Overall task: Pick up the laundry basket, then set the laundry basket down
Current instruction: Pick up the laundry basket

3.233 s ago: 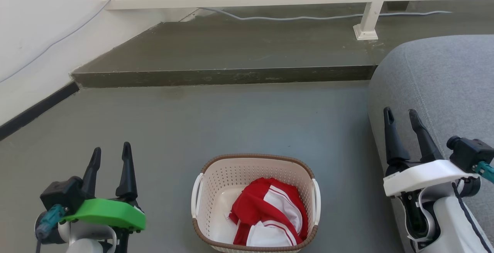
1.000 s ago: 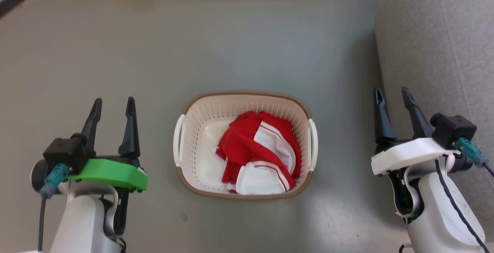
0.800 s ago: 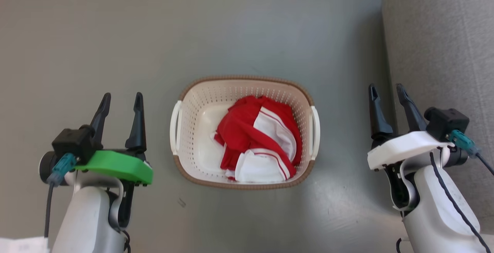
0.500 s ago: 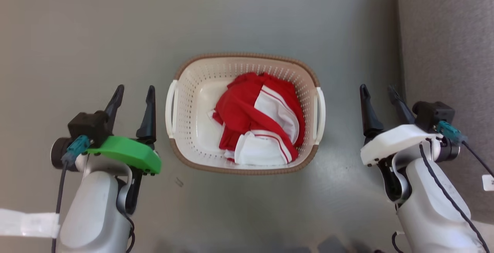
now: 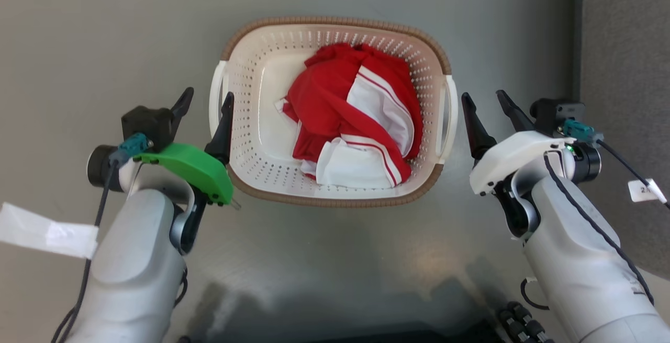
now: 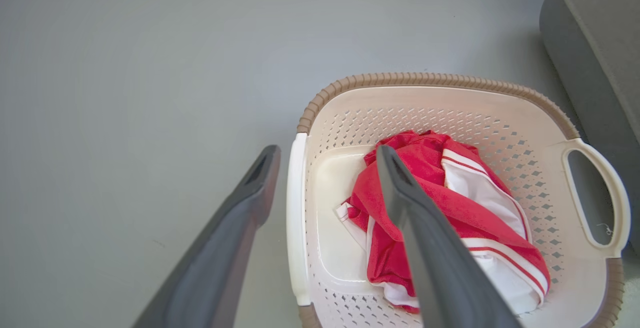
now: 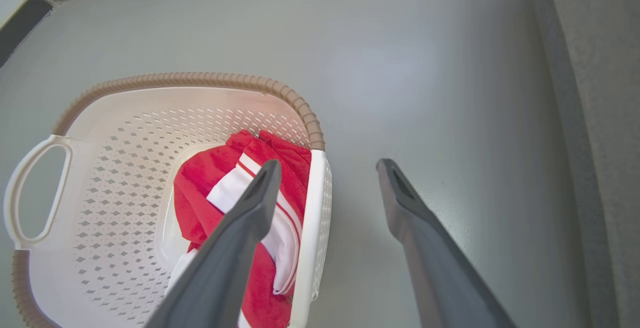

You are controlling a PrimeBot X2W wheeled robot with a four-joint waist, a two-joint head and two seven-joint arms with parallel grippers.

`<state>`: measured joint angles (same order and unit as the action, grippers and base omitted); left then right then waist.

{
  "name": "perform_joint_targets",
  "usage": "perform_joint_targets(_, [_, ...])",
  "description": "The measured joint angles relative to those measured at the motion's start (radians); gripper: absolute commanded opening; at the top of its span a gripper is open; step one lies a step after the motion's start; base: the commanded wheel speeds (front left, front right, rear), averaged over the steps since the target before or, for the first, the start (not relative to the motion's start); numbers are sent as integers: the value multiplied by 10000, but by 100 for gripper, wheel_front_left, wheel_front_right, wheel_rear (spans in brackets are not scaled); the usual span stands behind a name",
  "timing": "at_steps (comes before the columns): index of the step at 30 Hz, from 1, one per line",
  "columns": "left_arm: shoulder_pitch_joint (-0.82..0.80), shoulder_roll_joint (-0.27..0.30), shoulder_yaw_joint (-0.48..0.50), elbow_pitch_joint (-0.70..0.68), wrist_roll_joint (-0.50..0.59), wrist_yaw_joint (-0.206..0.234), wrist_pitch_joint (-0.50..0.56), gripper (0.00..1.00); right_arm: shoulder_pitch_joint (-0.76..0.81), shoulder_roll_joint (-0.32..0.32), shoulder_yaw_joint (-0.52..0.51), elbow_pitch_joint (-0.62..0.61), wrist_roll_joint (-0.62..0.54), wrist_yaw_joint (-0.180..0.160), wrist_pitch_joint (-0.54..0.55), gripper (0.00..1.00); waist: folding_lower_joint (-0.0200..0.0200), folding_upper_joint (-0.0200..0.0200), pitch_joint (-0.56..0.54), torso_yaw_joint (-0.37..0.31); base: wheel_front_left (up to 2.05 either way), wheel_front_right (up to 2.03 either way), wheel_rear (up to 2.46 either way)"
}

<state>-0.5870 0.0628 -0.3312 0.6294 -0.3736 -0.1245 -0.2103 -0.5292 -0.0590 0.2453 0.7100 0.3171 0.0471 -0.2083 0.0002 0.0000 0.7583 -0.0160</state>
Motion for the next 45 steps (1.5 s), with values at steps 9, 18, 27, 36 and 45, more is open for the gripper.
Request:
perform_joint_targets(9, [-1090, 337, -619, 1058, -543, 0, 353, 100, -938, -25, 729, 1091, 581, 161, 370, 100, 0, 0, 1081, -16, 0, 0, 0])
perform_joint_targets(18, [-1999, 527, -1252, 1793, -1058, -33, 848, 100, -2023, -33, 1532, 1601, 1018, 261, 431, 100, 0, 0, 1973, -43, 0, 0, 0])
perform_joint_targets(27, [-2606, 520, -1739, 2316, -1557, -44, 949, 100, -2530, -38, 1925, 2038, 1425, 267, 401, 48, -1, 0, 2499, -83, 0, 0, 0])
perform_joint_targets(36, [-2789, 336, -2318, 2539, -2090, -36, 828, 0, -2886, 111, 2291, 2387, 1870, 295, 117, 0, -1, 0, 2536, -63, 0, 0, 0])
perform_joint_targets(45, [-2855, 339, -2821, 2945, -2558, -36, 625, 0, -2931, 161, 2635, 2819, 2249, 301, -54, 0, -1, 0, 2247, -69, 0, 0, 0])
